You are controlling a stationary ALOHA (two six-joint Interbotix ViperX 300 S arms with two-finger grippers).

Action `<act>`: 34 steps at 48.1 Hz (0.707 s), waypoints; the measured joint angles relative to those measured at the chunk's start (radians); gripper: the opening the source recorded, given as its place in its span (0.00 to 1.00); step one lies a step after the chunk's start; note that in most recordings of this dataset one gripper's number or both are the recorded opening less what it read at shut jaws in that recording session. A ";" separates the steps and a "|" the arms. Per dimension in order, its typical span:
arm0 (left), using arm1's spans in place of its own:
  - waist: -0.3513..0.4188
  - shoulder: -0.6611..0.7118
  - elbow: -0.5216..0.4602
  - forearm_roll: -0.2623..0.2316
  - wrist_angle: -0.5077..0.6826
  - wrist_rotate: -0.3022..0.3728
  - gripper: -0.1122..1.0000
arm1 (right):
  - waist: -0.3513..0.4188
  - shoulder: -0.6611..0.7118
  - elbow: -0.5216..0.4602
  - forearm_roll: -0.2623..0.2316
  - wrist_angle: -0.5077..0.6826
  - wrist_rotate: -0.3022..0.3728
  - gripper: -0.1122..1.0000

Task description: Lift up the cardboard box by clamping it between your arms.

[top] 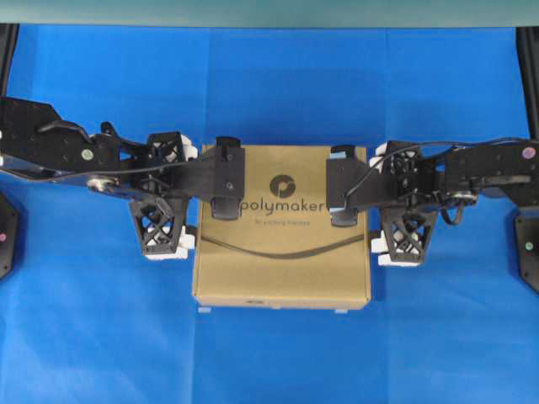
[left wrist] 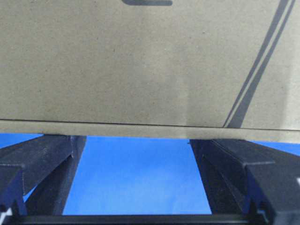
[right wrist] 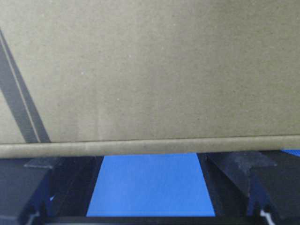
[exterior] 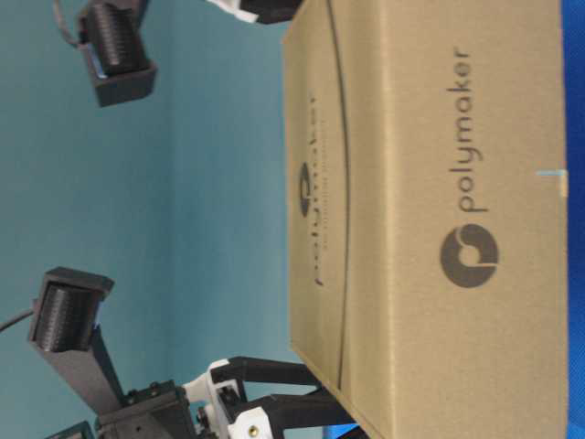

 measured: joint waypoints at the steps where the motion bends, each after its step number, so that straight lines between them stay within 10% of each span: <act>1: 0.000 0.002 0.002 -0.002 -0.003 0.002 0.86 | 0.000 0.005 0.002 0.000 -0.005 0.000 1.00; 34: 0.006 0.089 0.049 -0.002 -0.077 0.000 0.86 | -0.009 0.140 0.021 -0.012 -0.138 -0.015 1.00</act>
